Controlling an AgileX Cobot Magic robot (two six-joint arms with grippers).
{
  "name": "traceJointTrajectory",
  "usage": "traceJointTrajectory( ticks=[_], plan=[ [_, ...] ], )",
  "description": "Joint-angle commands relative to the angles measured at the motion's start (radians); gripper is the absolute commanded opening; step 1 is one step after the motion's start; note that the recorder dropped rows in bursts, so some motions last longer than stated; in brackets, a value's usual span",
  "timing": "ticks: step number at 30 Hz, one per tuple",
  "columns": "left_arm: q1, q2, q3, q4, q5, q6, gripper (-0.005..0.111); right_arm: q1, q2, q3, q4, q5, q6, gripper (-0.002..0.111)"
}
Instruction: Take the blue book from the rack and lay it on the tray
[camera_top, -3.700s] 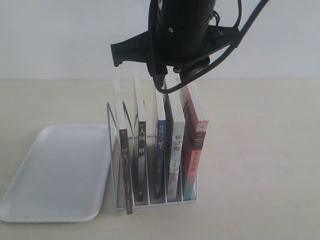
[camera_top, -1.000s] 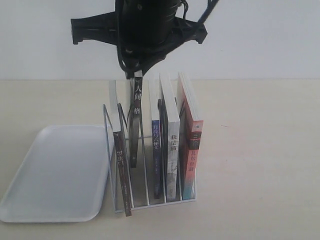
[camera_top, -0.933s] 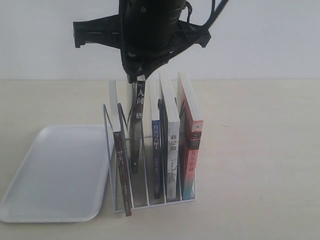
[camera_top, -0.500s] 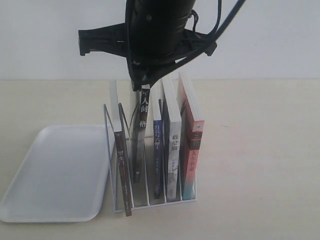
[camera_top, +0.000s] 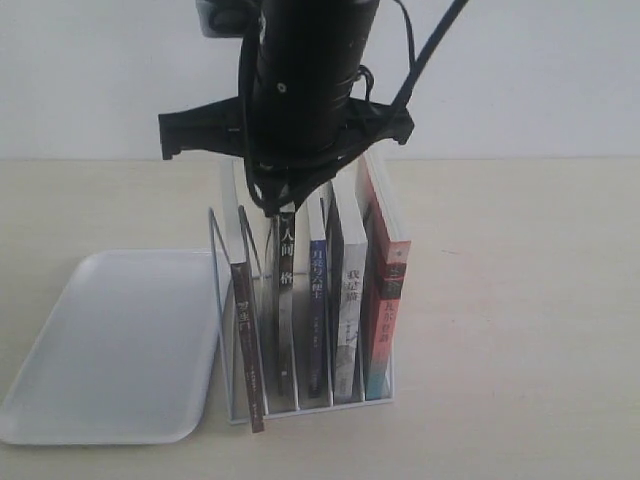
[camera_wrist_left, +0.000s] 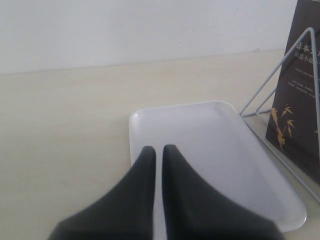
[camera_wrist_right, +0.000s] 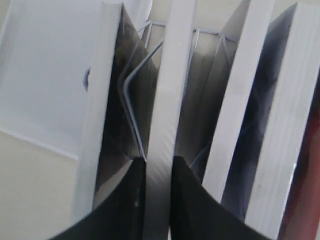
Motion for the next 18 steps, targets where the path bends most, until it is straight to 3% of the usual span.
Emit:
traceJointTrajectory(
  ticks=[1,6,18],
  plan=[
    [0.004,-0.003,0.003,0.001,-0.002,-0.007,0.005,-0.001,0.018,0.001,-0.035,-0.017,-0.017,0.014],
    [0.004,-0.003,0.003,0.001,-0.002,-0.007,0.005,-0.001,0.019,0.001,-0.035,-0.017,-0.013,0.049],
    [0.004,-0.003,0.003,0.001,-0.002,-0.007,0.005,-0.002,-0.061,0.001,-0.035,-0.017,-0.006,0.051]
  ],
)
